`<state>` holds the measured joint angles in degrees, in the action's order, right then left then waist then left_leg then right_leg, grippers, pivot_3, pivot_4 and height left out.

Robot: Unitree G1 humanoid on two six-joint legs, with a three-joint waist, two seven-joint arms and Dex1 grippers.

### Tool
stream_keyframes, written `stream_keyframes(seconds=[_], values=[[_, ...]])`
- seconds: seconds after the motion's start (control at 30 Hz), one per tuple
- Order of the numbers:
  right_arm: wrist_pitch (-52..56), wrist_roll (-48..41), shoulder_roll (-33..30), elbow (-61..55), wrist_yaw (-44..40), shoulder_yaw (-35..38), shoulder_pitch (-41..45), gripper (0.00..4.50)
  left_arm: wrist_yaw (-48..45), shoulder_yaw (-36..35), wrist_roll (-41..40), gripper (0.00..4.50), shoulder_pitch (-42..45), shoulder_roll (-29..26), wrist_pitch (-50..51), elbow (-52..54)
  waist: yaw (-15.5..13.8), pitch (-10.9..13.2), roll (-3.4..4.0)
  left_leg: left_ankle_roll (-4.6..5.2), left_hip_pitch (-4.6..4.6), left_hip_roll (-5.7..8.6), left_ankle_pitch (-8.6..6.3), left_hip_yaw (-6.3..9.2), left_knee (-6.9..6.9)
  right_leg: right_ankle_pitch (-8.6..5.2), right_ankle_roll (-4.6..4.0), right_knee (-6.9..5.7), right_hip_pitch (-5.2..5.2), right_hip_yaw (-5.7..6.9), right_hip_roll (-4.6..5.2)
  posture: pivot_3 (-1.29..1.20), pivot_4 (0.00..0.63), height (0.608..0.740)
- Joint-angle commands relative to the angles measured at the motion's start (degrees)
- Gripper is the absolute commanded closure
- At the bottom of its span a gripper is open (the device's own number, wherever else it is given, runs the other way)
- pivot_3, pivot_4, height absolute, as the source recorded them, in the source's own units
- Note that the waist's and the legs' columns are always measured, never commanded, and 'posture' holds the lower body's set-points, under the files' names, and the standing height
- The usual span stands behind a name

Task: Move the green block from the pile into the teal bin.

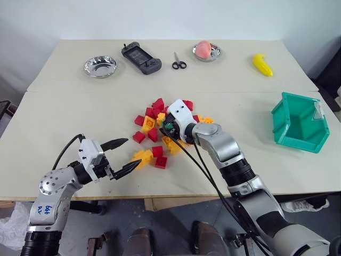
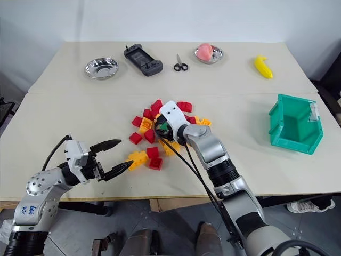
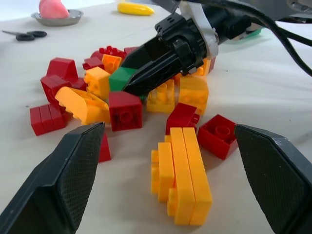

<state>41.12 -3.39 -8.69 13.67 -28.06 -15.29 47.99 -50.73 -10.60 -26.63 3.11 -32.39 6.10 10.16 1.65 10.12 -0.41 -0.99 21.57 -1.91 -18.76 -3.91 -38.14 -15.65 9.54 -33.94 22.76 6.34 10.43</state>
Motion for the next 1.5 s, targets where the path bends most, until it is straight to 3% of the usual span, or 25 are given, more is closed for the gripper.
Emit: stream_keyframes(seconds=[0.03, 0.27, 0.43, 0.57, 0.77, 1.0, 1.23, 1.3, 1.4, 1.5], values=[[-1.33, 0.08, -2.49, -2.51, -1.17, 1.68, -0.02, 2.26, 0.54, 0.36, 0.61, 0.0, 0.77, 0.67, -2.19, 1.85, -0.01, 0.0, 0.0, 0.0, 0.0, 0.0, 0.0, 0.0, 0.0, 0.0, 0.0, 0.0, 0.0, 0.0, 0.0, 0.0, 0.15, 0.74], [-5.38, -10.81, -10.21, -17.43, -10.32, 13.12, -5.22, 2.26, 4.34, 4.03, -0.82, 0.0, 7.46, 5.36, 0.12, 4.74, -0.1, 0.0, 0.0, 0.01, 0.05, 0.0, -0.01, 0.01, 0.02, 0.0, 0.01, 0.06, 0.0, 0.04, 0.0, 0.0, 0.15, 0.74], [-9.47, -13.83, -22.2, -25.81, -9.62, 29.48, -14.19, 2.26, 3.88, 10.06, 0.29, 0.0, 15.17, 11.28, 1.33, -1.11, -1.78, 0.01, -0.02, 0.1, 0.09, 0.06, -0.06, 0.02, -0.05, 0.03, 0.05, 0.2, -0.09, 0.11, 0.03, 0.0, 0.15, 0.74], [-15.25, -7.24, -31.99, -19.19, -3.93, 39.09, -20.08, 2.26, 3.69, 13.97, 3.0, 0.0, 22.05, 16.16, -1.05, -8.79, -1.97, 0.02, -0.04, 0.1, 0.07, 0.05, -0.06, -0.01, -0.07, 0.03, 0.07, 0.21, -0.12, 0.11, 0.02, 0.0, 0.15, 0.74], [-24.75, -0.7, -40.84, -1.23, 2.06, 41.99, -24.18, 2.26, 1.43, 15.83, 3.64, 0.0, 25.14, 18.71, -1.72, -12.88, -1.28, 0.02, -0.03, 0.1, -0.02, 0.07, -0.06, -0.14, 0.06, 0.04, 0.09, 0.3, -0.14, 0.07, 0.02, 0.0, 0.15, 0.74], [-27.24, -3.38, -42.2, 12.49, -2.25, 40.53, -20.45, 2.26, 0.63, 15.31, 4.21, 0.0, 23.77, 16.7, -1.55, -11.78, -1.24, 0.01, -0.02, 0.1, -0.03, 0.05, -0.05, -0.15, -0.04, 0.05, 0.09, 0.28, -0.18, 0.04, 0.03, 0.0, 0.15, 0.74], [-34.48, -3.61, -43.47, 19.05, -3.69, 39.81, -17.39, 0.08, 0.27, 12.76, 3.97, 0.0, 19.09, 11.34, 0.08, -8.09, -1.66, 0.02, 0.02, 0.11, -0.03, 0.05, -0.05, -0.15, -0.05, 0.05, 0.11, 0.3, -0.19, 0.03, 0.03, 0.0, 0.15, 0.74], [-37.54, -6.76, -42.56, 17.15, -7.65, 40.69, -17.81, 0.03, 0.8, 10.69, 4.33, 0.0, 17.62, 9.15, -0.02, -7.81, -1.65, 0.02, 0.02, 0.11, -0.03, 0.05, -0.05, -0.13, -0.09, 0.06, 0.12, 0.32, -0.23, 0.04, 0.03, 0.0, 0.15, 0.74], [-40.56, -19.33, -38.11, 7.96, -22.41, 42.4, -20.91, 0.03, 1.04, 7.82, 4.07, 0.0, 15.07, 6.33, -0.95, -7.07, -1.54, 0.02, 0.03, 0.11, -0.04, 0.04, -0.05, -0.12, -0.04, 0.06, 0.12, 0.33, -0.22, 0.05, 0.02, 0.0, 0.15, 0.74], [-34.68, -25.68, -35.11, -4.41, -28.82, 39.01, -28.69, 0.03, 2.7, 4.32, 5.63, 0.0, 11.5, 4.31, -4.61, -6.84, -1.55, 0.03, 0.02, 0.1, -0.1, -0.01, -0.06, -0.08, -0.02, 0.06, 0.12, 0.34, -0.28, 0.07, -0.01, 0.0, 0.15, 0.74]])
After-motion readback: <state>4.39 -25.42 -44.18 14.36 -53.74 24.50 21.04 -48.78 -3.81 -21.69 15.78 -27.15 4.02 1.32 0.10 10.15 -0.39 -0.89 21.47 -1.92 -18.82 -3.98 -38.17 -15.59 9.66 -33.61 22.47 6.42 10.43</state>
